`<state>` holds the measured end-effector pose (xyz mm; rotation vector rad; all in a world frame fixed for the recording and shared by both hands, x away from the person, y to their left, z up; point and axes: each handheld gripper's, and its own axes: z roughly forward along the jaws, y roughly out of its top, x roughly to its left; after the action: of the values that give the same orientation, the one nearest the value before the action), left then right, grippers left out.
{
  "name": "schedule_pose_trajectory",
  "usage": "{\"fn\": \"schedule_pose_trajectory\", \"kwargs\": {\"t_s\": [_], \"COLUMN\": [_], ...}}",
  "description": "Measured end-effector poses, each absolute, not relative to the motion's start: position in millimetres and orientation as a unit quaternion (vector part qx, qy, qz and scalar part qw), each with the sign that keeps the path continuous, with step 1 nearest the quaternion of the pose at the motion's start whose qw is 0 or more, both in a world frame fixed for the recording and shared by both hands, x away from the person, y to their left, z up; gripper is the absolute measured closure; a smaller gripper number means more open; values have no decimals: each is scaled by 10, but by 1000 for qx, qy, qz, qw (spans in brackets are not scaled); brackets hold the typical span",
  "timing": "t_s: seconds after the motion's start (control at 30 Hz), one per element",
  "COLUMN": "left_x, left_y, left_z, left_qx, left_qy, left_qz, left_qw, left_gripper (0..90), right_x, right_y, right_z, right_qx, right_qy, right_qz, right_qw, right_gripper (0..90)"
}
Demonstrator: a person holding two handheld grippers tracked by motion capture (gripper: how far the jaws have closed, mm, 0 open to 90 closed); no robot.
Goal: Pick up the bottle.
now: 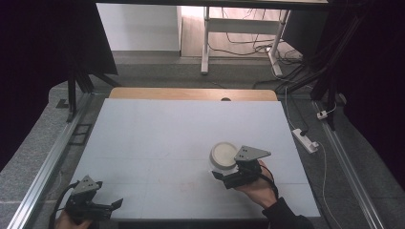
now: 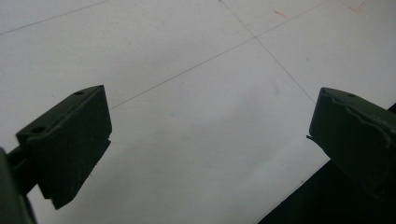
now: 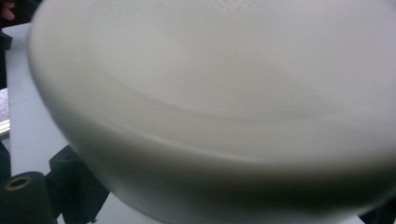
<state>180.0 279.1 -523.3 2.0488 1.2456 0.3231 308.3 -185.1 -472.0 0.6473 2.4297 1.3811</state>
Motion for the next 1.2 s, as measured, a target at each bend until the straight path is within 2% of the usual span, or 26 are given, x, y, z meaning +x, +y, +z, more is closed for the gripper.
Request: {"fn": "schedule_pose_trajectory", "kwargs": {"t_s": [1.2], "left_x": [1802], "left_y": [2786], "left_z": [-5234], "left_qx": [794], "left_qy": [481], "left_qz": [126], "left_qw": [349], "left_gripper": [0], "right_x": [3281], "right_y": [-1121], "right_z": [-4742], "right_qx": [174], "right_qy": [861], "right_qz": [466], "right_qw": [107], "right_gripper": [68]}}
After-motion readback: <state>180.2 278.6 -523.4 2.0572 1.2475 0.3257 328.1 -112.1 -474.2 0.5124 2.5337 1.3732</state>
